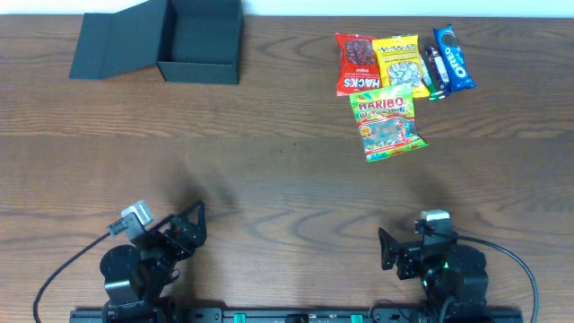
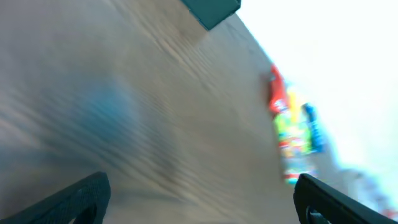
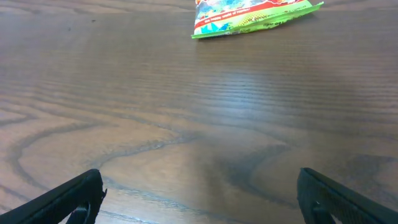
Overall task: Pack container
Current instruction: 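Raise the left arm and reach toward the black box, then push the black box with the left gripper toward the table center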
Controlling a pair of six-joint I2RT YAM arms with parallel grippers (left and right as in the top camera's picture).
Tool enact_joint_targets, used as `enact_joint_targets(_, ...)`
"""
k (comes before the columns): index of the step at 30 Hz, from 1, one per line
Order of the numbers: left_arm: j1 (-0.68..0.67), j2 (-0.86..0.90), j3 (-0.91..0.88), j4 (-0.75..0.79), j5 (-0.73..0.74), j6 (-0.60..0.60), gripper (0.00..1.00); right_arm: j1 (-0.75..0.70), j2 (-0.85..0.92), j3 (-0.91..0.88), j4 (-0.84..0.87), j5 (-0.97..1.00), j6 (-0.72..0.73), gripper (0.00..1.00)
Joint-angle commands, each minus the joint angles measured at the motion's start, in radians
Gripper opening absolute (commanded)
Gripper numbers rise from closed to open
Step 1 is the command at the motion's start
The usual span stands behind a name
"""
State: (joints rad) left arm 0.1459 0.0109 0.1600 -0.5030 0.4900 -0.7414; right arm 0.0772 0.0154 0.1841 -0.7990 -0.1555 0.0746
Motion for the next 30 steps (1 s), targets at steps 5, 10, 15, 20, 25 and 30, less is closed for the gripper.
enact_joint_targets(5,0.004,0.004,-0.013,0.336,0.17,-0.145,0.96,0.009,-0.01,-0.008,-0.001,0.01,0.003,0.99)
enact_joint_targets(10,0.004,0.179,0.028,0.464,0.095,-0.056,0.96,0.009,-0.01,-0.008,-0.001,0.01,0.003,0.99)
enact_joint_targets(15,0.004,0.579,0.24,0.491,-0.002,0.189,0.96,0.009,-0.01,-0.008,-0.001,0.01,0.003,0.99)
enact_joint_targets(20,0.0,1.028,0.578,0.428,-0.032,0.376,0.96,0.009,-0.01,-0.008,-0.001,0.01,0.003,0.99)
enact_joint_targets(25,-0.042,1.406,0.931,0.309,-0.185,0.491,0.96,0.009,-0.01,-0.008,-0.001,0.01,0.003,0.99)
enact_joint_targets(30,-0.1,1.72,1.266,0.218,-0.323,0.589,0.96,0.009,-0.01,-0.008,-0.001,0.01,0.003,0.99)
